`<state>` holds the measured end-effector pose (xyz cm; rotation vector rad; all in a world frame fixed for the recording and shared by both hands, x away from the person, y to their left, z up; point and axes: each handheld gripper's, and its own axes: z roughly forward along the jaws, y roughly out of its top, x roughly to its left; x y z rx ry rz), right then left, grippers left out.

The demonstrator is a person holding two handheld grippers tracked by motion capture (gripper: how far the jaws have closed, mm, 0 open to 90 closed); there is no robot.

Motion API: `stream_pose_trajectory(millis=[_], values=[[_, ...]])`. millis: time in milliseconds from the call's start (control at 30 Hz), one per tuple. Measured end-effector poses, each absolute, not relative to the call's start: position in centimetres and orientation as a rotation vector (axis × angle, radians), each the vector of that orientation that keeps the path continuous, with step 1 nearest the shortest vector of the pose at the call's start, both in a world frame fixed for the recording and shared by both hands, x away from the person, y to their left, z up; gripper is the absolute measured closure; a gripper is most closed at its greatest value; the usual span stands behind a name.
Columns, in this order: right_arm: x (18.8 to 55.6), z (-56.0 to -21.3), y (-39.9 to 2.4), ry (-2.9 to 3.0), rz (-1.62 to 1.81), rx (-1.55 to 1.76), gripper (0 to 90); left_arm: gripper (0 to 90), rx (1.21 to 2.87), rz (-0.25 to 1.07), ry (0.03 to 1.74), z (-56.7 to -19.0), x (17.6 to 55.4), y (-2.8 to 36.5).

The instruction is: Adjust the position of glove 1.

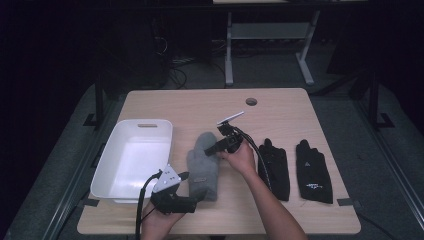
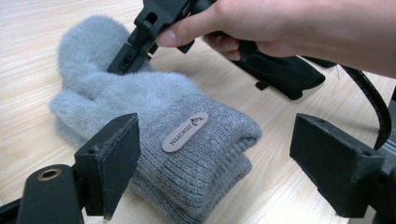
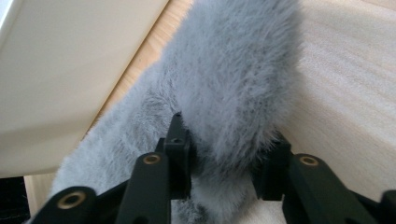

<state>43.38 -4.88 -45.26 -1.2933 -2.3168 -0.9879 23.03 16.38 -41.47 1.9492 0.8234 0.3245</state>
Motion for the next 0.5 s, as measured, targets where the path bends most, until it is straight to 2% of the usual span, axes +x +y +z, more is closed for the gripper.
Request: stream_pose_trajectory(millis=[267, 300, 500], values=[[42.8, -44.2, -5.5, -2.344, -0.993, -1.262, 70.2, 16.2, 1.936, 0.293, 0.831, -41.4, 23.3, 16.5], [42.6, -44.0, -5.7, -2.344, -1.003, -1.259, 70.5, 20.8, 1.933, 0.279, 0.818, -41.3, 23.2, 16.5], [42.1, -43.3, -6.4, -2.337, -1.04, -1.245, 70.9, 20.2, 1.936, 0.274, 0.823, -41.2, 23.4, 16.4]])
